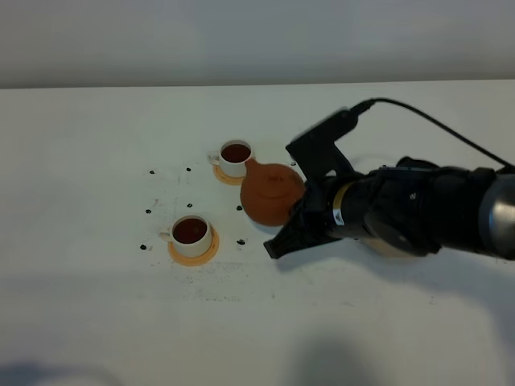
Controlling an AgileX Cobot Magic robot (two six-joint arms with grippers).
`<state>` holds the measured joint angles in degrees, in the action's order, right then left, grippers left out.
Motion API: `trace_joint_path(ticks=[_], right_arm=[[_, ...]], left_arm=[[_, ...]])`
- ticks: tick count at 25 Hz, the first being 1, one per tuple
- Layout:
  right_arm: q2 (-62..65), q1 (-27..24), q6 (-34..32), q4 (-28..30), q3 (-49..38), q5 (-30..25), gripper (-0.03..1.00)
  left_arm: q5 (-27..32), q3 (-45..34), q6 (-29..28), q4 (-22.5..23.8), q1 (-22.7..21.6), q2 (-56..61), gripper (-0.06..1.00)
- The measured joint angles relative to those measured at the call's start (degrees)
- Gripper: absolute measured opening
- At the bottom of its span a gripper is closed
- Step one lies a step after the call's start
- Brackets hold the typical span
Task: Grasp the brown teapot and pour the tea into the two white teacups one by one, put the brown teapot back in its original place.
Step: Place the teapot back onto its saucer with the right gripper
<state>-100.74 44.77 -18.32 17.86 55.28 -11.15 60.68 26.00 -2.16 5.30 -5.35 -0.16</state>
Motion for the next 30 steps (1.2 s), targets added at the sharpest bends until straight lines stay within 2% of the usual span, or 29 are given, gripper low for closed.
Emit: trace_joint_path(ticks=[11,15,21,27,30], right_arm=[[-8.32,-0.22,0.0,-1.95,-0.52,7.4,0.09],[-8.77,-0.22,0.0,-2.48,-0.52,8.42,0.09],[-4.19,-0.74,-0.07,-2.72,-0.52,6.53,0.09],[1.87,-6.04,-1.85,-2.55,-1.13,1.28,0.09],[5.32,-8.84,-3.12,-2.55,-4.72,0.89,0.09]], left_arm=[[0.0,0.0,0.0,0.0,0.0,0.0,0.57],[0.0,0.0,0.0,0.0,0.0,0.0,0.57],[0.0,0.0,0.0,0.0,0.0,0.0,0.57],[0.0,0.0,0.0,0.0,0.0,0.0,0.57],[0.0,0.0,0.0,0.0,0.0,0.0,0.57]])
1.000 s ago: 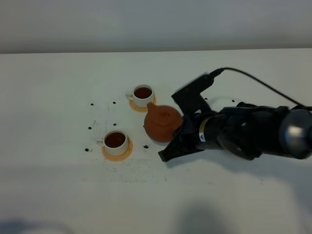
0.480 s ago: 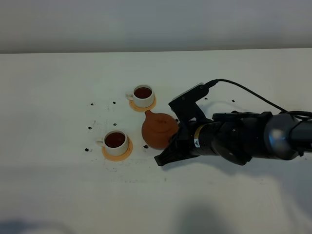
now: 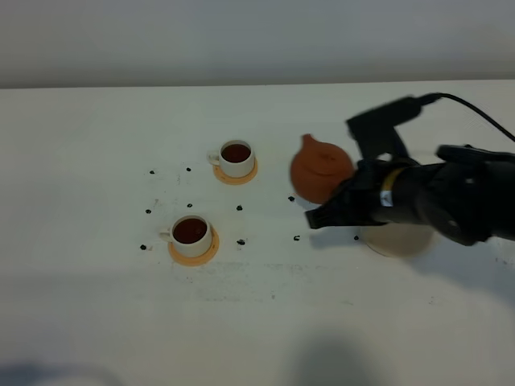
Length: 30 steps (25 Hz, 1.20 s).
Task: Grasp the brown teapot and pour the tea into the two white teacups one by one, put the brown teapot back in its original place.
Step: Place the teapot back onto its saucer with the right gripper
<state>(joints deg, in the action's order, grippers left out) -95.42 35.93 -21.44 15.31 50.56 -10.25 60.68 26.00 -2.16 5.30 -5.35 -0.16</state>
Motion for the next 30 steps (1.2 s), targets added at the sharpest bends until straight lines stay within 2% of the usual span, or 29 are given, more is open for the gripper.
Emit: trace_joint_path(ticks=[11,20,30], right_arm=[[7.35,-7.43,-3.02,-1.29,-13.66,3.78,0.09],[6.67,-11.02,-3.13,-1.49,-14.09,6.28,0.09],[-0.12,-12.29,-3.05,-1.49,-14.09,7.89,0.09]], left_arm=[[0.0,0.0,0.0,0.0,0.0,0.0,0.57],[0.0,0.0,0.0,0.0,0.0,0.0,0.57],[0.0,0.0,0.0,0.0,0.0,0.0,0.57]])
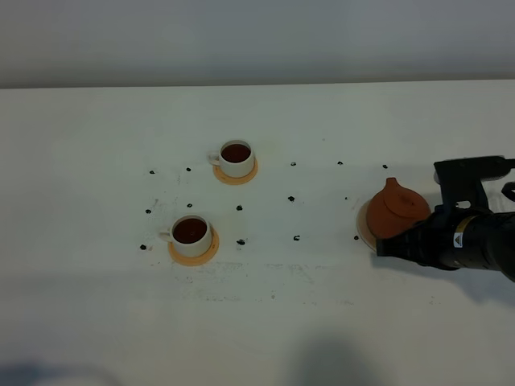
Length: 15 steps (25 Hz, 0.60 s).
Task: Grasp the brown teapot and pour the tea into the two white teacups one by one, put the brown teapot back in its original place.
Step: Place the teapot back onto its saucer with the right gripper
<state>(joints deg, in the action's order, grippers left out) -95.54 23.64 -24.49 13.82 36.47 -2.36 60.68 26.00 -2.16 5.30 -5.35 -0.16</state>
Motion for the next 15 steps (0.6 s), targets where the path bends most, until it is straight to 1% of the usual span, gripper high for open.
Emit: trace_joint_path(ticks=[6,11,14,15], right_arm=[[-1.4,-0.05,0.0,0.06,0.05,1.65,0.09],[-1.45,-0.05,-0.05,-0.15,0.05,2.0,0.09],[-1.47,-0.05,-0.19,-0.21,0.05,2.36,0.13],[-1.47,-0.05,-0.32,-0.26,0.05,2.36,0.16]], left_arm=[[0.0,0.0,0.0,0.0,0.0,0.0,0.57],[0.0,0.0,0.0,0.0,0.0,0.0,0.57],[0.0,0.0,0.0,0.0,0.0,0.0,0.57],[0.0,0.0,0.0,0.0,0.0,0.0,0.57]])
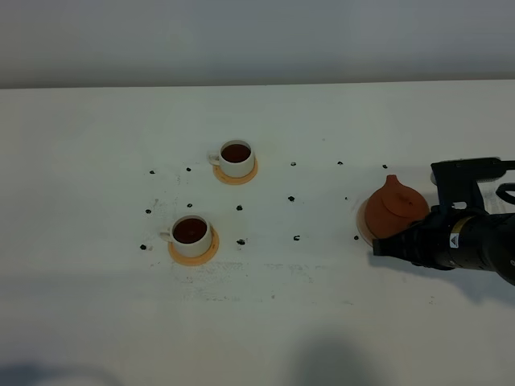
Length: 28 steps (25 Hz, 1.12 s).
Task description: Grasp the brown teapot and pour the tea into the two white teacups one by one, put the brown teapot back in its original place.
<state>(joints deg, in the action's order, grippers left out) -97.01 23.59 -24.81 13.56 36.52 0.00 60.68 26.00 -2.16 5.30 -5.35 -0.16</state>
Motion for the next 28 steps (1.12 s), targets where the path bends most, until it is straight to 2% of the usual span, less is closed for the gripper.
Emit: trace_joint_path(ticks=[5,9,14,18,28], right_arm=[[-0.32,-0.06,-1.03,-0.14,0.0,0.0,0.39],[0.79,-0.12,-1.02,-0.14,0.0,-0.72,0.5],[6.75,-0.16,-1.02,-0.14,0.0,-3.88,0.52],[16.15,-0.16,-1.02,-0.14,0.0,-9.18,0.51],[42.34,-0.16,0.57,-0.09,0.0,-31.37,0.51]], left_arm=[[0.0,0.0,0.0,0.0,0.0,0.0,0.57],[0.0,0.0,0.0,0.0,0.0,0.0,0.57],[0.0,0.0,0.0,0.0,0.0,0.0,0.57],[0.0,0.0,0.0,0.0,0.0,0.0,0.57],[0.0,0.0,0.0,0.0,0.0,0.0,0.57]])
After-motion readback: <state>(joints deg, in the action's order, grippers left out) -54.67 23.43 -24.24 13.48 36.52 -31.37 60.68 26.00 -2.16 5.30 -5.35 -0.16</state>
